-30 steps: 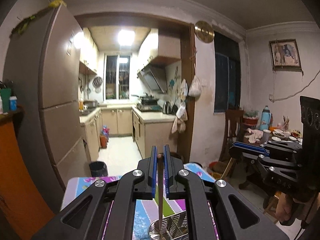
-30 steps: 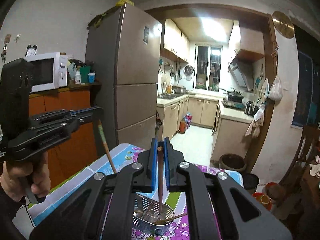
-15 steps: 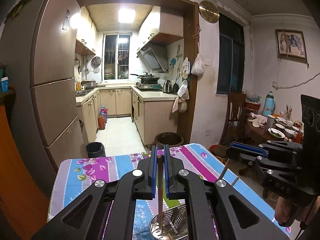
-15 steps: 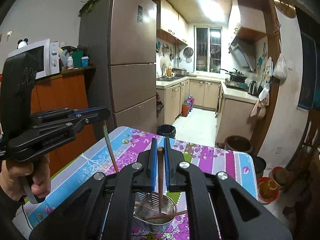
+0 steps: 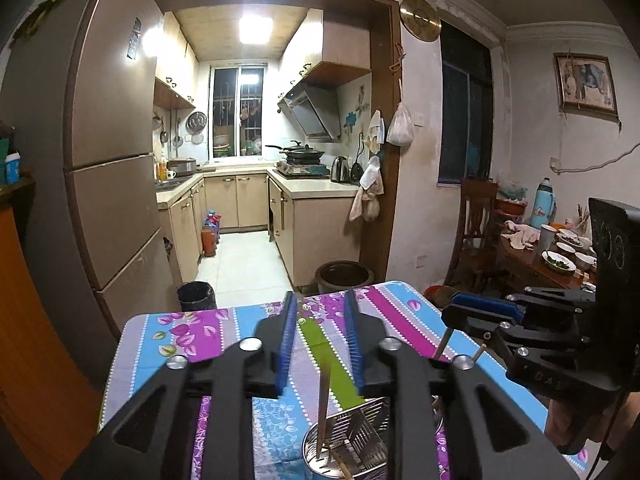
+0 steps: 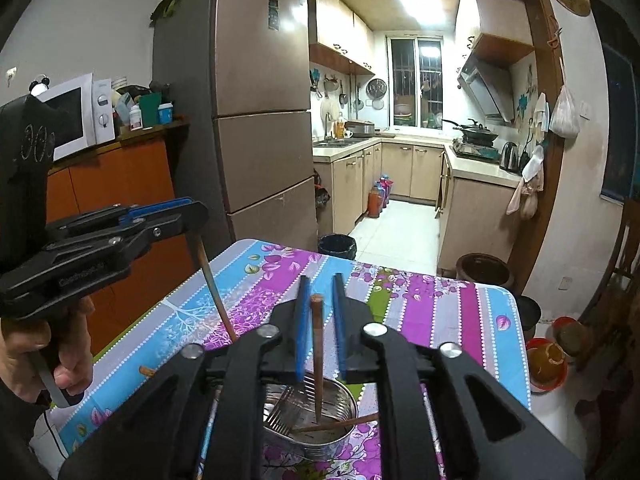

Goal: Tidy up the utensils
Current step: 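Open both tools to release the chopsticks into the holder, then return both open tools to the remaining chopsticks and align the fingers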

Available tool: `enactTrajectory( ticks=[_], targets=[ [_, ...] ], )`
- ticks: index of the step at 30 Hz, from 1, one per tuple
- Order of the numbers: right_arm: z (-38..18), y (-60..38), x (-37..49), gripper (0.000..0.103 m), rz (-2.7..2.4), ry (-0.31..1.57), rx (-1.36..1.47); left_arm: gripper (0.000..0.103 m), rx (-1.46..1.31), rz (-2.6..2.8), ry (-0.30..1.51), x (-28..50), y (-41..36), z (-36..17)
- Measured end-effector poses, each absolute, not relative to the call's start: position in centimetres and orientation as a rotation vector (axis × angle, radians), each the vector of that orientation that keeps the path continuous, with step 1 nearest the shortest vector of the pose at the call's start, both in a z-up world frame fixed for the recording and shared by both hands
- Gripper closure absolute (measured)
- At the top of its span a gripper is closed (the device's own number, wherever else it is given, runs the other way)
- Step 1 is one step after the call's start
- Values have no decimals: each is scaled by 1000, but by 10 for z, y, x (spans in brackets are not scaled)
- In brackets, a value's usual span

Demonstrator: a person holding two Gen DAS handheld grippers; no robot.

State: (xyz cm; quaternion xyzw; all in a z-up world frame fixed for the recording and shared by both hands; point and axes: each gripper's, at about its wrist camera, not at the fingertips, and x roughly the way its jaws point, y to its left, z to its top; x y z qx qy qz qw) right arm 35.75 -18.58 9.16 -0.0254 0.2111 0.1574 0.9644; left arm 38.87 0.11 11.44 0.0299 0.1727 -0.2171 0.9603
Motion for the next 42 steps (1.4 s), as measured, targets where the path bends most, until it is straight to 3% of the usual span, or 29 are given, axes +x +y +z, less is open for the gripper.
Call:
enactTrajectory(
  ticks=[3,7,11,15,20,22,24,27,32,42],
  targets=[
    [97,-187,349,71,322,407,-41,74,58,-437,345,383,3,116],
    [106,-189,328,65,329,376,-41,71,65,-416,329,370,7,121],
    [115,-195,280,52,342,325,-44,63,76,-399,285,329,20,126],
    [104,-199,197,48,413,262,-42,46,121,-374,213,255,37,106],
    [39,-194,105,48,433,249,-19,43,126,-356,247,170,61,37],
    [-6,-185,76,49,409,280,-13,43,107,-363,314,141,64,-6],
    [-44,-175,63,65,417,347,20,43,100,-362,371,123,61,-41],
    [-99,-150,51,75,429,447,36,43,98,-382,453,103,52,-89],
    [-152,-117,50,82,425,534,22,47,116,-390,507,75,41,-141],
    [-173,-113,54,87,336,511,-26,55,122,-382,493,69,37,-161]
  ],
)
